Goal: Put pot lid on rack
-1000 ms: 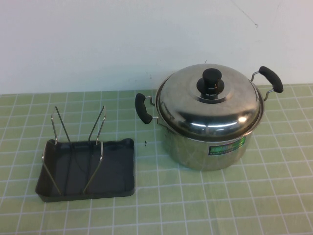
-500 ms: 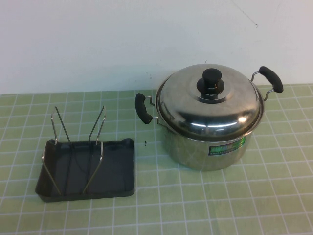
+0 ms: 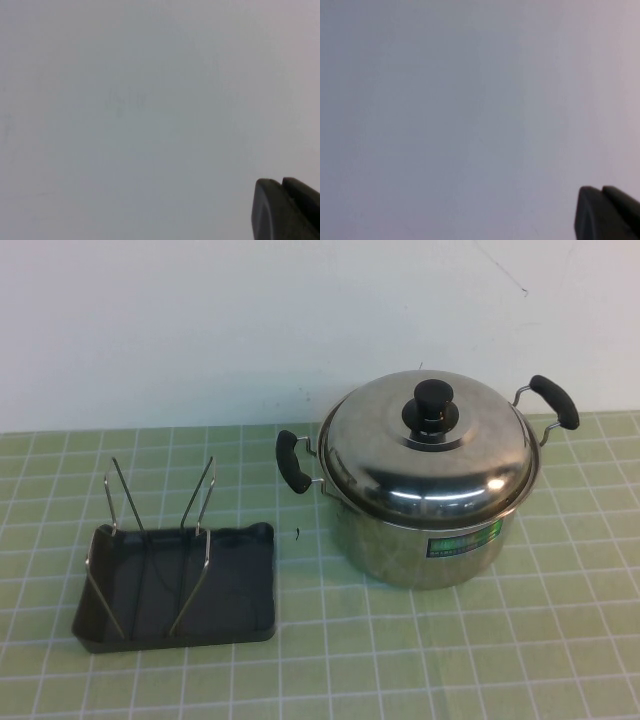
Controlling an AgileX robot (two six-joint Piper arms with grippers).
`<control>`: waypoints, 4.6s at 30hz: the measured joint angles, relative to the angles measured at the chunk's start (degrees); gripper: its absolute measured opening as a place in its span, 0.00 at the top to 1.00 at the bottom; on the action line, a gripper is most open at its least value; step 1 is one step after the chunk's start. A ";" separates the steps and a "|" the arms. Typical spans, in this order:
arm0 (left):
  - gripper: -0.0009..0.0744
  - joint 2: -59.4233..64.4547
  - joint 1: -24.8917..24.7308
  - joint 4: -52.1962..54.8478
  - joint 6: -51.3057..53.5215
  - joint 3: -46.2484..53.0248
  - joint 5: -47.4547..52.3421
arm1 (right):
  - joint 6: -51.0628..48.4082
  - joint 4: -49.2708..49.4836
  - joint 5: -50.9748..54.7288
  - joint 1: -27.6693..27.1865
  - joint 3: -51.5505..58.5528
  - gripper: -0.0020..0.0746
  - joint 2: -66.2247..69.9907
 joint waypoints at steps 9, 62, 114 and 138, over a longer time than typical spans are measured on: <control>0.99 0.00 0.00 -20.84 -5.59 0.00 -12.88 | -14.04 3.72 5.63 0.00 -5.34 0.98 0.00; 0.99 0.00 0.00 7.94 -23.47 -6.05 17.61 | 20.08 -33.24 -8.11 17.73 -58.76 0.11 104.56; 0.25 0.00 0.00 53.71 -142.32 -6.05 -4.36 | 26.74 -37.68 -21.35 53.21 -58.91 0.51 93.89; 0.86 -0.08 0.00 59.63 -132.30 -10.98 -10.33 | 34.83 -36.71 -33.99 53.33 -59.36 0.21 93.74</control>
